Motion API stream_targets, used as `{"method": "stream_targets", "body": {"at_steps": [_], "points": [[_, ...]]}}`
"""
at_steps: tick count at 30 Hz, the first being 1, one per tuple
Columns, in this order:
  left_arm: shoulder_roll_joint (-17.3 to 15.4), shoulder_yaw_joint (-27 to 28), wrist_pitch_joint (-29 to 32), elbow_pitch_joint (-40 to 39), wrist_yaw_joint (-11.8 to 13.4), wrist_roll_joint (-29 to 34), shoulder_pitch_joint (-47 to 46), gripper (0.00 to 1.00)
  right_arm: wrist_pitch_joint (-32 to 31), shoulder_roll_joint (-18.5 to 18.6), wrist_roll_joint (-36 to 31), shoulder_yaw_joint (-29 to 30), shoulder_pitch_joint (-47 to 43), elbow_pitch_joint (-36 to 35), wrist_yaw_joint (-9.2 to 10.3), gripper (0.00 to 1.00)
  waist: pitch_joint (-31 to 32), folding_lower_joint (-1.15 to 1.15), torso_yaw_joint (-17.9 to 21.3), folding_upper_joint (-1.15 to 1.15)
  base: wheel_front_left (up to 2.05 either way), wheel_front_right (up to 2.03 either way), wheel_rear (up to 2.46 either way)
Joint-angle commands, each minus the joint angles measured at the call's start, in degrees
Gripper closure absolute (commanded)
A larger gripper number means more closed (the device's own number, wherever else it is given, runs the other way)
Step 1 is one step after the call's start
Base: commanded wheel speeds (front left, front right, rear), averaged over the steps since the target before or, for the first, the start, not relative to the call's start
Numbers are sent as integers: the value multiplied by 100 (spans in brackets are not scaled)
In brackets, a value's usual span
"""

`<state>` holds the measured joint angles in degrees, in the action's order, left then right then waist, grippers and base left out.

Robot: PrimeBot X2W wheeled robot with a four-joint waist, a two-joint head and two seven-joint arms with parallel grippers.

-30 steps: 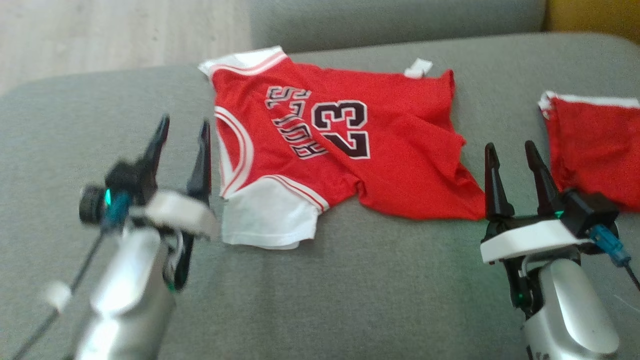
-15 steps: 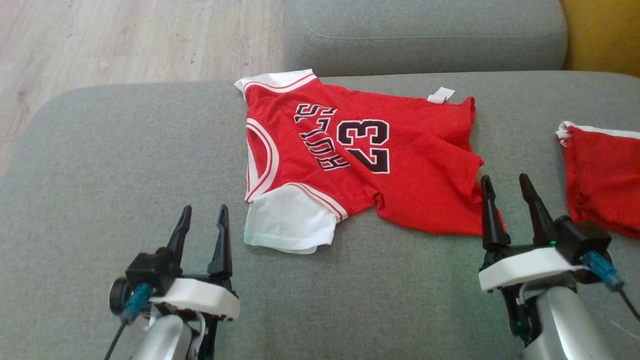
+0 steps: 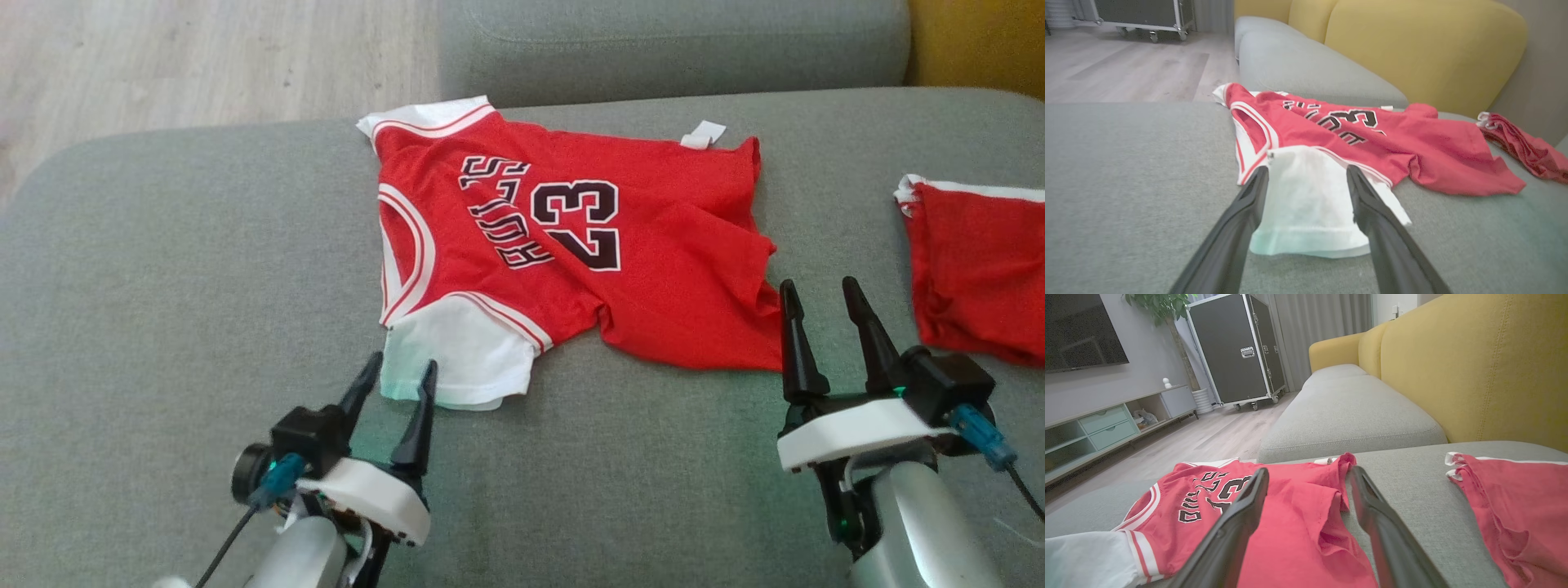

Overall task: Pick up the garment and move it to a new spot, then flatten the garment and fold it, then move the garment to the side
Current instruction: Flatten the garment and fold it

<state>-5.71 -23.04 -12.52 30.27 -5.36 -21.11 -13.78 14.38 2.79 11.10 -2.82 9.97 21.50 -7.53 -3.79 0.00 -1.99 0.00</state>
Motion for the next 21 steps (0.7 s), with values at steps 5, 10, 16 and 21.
{"method": "stream_targets", "body": {"at_steps": [5, 10, 16, 21], "points": [[-27, -20, 303, 243, -33, 54, -463, 0, 62, 9, 37, -119, 339, -233, 4, 0, -187, 0, 104, 0, 0, 0, 0], [-35, 19, 405, 565, 201, 95, -648, 0, 62, 9, 19, -127, 379, -241, 4, 0, -293, 0, 168, 0, 0, 0, 0], [-46, 91, 408, 856, 530, 159, -835, 0, 62, 9, 4, -127, 413, -234, 4, 0, -366, 0, 212, 0, 0, 0, 0], [-29, 72, 506, 1116, 625, 155, -957, 0, 62, 9, -12, -136, 444, -225, 4, 0, -426, 0, 244, 0, 0, 0, 0]]}}
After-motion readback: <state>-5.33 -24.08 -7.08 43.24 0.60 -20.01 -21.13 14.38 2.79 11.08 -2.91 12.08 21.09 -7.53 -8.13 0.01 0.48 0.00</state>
